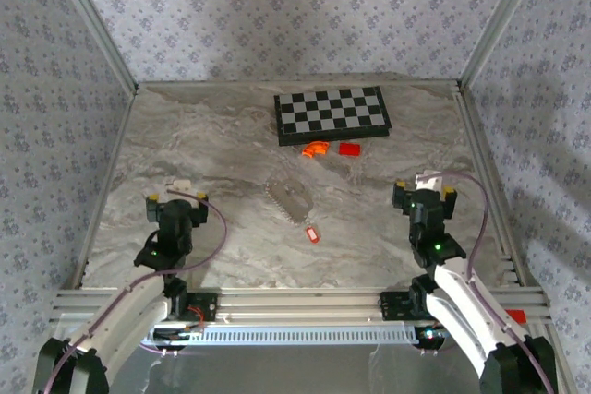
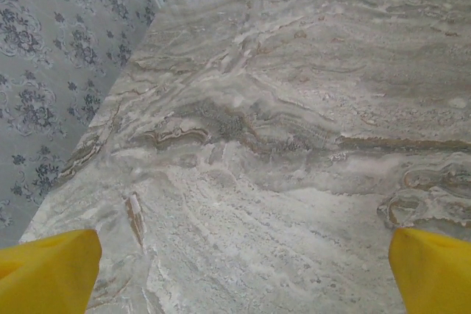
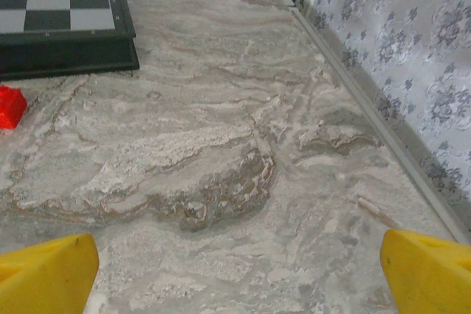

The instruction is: Put the keys on the keyring

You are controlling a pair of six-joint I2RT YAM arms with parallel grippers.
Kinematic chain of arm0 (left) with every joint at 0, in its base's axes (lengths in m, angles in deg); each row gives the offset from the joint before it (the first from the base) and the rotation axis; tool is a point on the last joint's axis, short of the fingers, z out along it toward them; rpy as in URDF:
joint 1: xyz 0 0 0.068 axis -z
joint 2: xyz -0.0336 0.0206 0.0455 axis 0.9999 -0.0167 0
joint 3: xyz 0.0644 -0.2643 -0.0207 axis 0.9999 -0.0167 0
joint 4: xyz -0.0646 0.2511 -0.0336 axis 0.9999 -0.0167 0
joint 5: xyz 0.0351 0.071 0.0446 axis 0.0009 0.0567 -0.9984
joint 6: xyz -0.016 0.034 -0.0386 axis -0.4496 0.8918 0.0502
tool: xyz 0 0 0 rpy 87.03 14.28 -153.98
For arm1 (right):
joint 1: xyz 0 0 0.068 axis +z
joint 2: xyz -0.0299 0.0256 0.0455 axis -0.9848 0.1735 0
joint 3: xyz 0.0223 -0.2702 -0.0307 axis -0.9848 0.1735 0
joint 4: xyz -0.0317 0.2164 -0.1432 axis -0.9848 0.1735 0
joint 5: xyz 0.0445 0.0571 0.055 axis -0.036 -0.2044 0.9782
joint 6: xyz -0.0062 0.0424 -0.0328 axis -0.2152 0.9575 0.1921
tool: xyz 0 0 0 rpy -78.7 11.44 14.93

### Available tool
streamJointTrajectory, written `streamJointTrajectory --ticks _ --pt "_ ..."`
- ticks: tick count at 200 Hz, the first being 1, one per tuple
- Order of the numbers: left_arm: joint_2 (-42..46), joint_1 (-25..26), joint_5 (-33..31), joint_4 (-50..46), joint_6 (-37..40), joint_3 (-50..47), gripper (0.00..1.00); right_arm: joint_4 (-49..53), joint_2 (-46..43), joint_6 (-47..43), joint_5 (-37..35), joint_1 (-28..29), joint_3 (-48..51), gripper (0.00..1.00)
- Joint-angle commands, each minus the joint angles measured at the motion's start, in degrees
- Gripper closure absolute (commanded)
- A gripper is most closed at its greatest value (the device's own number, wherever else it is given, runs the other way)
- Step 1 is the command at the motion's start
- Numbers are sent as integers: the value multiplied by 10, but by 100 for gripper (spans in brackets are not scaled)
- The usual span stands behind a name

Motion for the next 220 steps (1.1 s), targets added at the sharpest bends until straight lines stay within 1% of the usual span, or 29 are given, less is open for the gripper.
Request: streamJointTrajectory --ticks 1,19,51,75,101,145,192,216,220 --pt "-1 -14 21 44 7 3 1 -56 20 14 10 -12 26 0" --pt "-6 -23 24 61 8 -1 1 -78 46 9 22 -23 24 1" --pt "-24 -45 38 103 12 -8 1 -128 97 1 19 -26 19 1" --pt "-50 -69 66 151 9 -13 1 -196 169 -7 32 -33 8 1" --pt "-94 -94 94 204 1 -13 1 -268 250 -16 30 -37 -14 0" --pt "-209 -110 120 313 2 2 1 -355 340 -22 35 -53 -36 0" --pt "-339 -115 148 404 5 45 1 -400 384 -18 53 -79 -49 0" --pt "-388 -122 155 426 16 69 1 -483 450 -17 72 -95 -45 0" --pt "-394 -123 157 431 17 71 1 -499 463 -34 78 -96 -49 0"
